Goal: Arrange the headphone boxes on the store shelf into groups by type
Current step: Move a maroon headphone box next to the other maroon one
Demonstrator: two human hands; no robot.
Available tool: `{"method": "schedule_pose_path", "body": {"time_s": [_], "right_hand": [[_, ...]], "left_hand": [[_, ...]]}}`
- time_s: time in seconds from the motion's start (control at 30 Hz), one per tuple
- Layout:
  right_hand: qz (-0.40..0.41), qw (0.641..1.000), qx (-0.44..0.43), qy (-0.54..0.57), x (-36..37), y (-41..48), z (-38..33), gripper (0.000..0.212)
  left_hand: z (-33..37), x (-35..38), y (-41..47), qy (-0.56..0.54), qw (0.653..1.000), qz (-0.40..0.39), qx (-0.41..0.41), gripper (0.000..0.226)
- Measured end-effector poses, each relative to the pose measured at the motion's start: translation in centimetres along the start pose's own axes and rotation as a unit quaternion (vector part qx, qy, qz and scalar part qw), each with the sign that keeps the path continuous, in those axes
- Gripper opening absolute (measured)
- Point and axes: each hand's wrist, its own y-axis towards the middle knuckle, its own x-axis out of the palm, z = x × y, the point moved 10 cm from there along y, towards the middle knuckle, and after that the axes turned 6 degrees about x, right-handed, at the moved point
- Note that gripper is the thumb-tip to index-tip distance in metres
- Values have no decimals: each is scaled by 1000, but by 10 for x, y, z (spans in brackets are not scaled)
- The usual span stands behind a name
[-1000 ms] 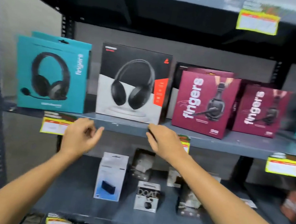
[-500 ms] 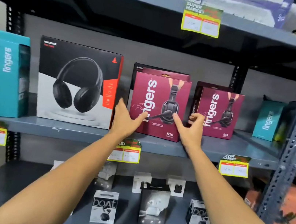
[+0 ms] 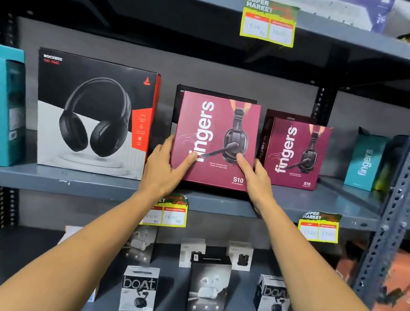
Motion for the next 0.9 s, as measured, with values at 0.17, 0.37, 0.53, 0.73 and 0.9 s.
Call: {"method": "schedule_pose_path", "body": {"time_s": [0.17, 0.37, 0.53, 0.73, 0.9], "right_hand": [[-20, 998, -11, -53, 0, -17, -8, 108], [3, 996, -43, -81, -24, -21, -6, 52], [59, 988, -64, -129, -85, -10, -2, 53], [100, 981, -39, -162, -176, 19, 13, 55], [85, 982, -24, -169, -218, 36, 34, 54]], "left_hand": [[5, -1, -4, -9, 1000, -8, 8, 83], [36, 2, -10, -12, 996, -2, 84, 65], [75, 52, -7, -37, 994, -28, 99, 64], [119, 146, 0, -60, 994, -47, 81, 63], [135, 204, 6, -64, 995, -72, 39, 61]]}}
